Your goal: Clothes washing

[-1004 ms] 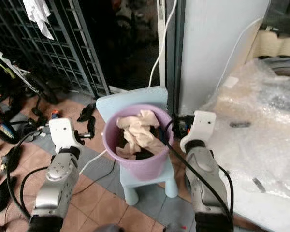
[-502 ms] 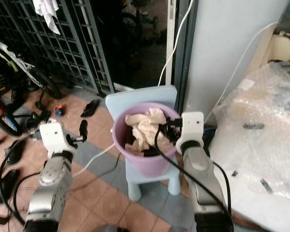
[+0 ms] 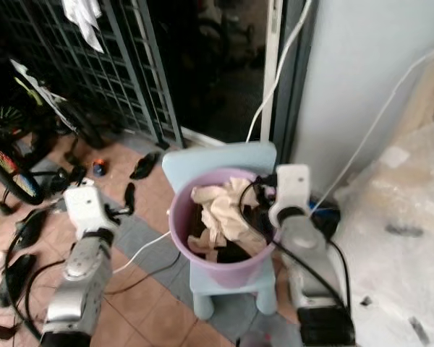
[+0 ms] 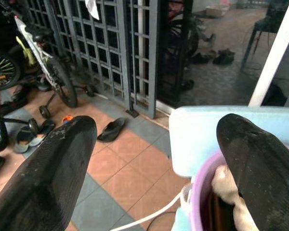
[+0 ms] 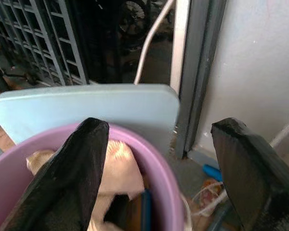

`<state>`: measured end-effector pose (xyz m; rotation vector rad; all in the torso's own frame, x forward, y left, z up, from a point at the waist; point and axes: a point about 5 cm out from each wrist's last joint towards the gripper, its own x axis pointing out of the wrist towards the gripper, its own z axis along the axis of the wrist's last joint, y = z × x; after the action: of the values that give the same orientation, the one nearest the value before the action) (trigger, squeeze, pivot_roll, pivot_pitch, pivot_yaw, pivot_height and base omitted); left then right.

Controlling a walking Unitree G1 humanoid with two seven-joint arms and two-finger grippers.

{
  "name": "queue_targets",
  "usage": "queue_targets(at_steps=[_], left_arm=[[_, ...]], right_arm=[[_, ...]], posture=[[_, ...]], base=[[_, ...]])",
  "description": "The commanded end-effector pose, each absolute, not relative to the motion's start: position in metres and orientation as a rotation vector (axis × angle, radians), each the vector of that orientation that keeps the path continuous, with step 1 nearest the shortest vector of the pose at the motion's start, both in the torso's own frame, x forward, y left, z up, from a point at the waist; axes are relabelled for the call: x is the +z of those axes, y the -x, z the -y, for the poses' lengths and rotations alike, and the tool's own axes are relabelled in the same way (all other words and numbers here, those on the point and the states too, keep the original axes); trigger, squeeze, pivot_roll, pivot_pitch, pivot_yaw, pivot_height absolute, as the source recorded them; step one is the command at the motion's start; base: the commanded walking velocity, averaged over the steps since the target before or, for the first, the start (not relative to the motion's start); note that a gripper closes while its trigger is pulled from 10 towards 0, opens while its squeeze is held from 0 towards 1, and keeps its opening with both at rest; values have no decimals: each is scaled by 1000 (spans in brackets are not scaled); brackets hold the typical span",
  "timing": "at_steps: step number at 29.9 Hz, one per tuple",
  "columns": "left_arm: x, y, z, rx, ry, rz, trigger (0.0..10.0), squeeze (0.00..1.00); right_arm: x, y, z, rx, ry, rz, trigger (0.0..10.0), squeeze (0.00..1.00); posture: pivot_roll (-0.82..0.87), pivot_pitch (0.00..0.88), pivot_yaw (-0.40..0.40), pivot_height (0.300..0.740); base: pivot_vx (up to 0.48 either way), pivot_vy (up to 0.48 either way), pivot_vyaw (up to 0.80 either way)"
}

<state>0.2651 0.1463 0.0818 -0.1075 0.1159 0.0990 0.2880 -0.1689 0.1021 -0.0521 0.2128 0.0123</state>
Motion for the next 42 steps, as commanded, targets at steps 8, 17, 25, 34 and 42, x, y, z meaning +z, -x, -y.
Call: queue_targets(at_steps=[8,17,25,34,42], left_arm=[[79,-254,-151,118,103,-164,10000,0],[65,-209,-163,43,-21,-346,10000,0],[76,-182,-166,80,-63,-370,10000,0],[85,-164,-168,111,-69,-400,10000,0],[93,-154,-165,138,-63,-416,10000,0]], right_arm=[[73,-282,141,215,56,-424,10000,1000],[44,-273,130,295,71,-643,10000,827],[26,-276,121,312,82,-742,10000,604],[10,-286,107,309,270,-731,10000,0],[4,-296,100,277,362,-706,0,0]], posture=[[-23,0,66,740],[73,134,20,740],[137,228,-20,740],[160,304,-42,740],[171,343,-56,740]], base=[[65,0,0],[0,0,0],[0,0,0],[0,0,0],[0,0,0]])
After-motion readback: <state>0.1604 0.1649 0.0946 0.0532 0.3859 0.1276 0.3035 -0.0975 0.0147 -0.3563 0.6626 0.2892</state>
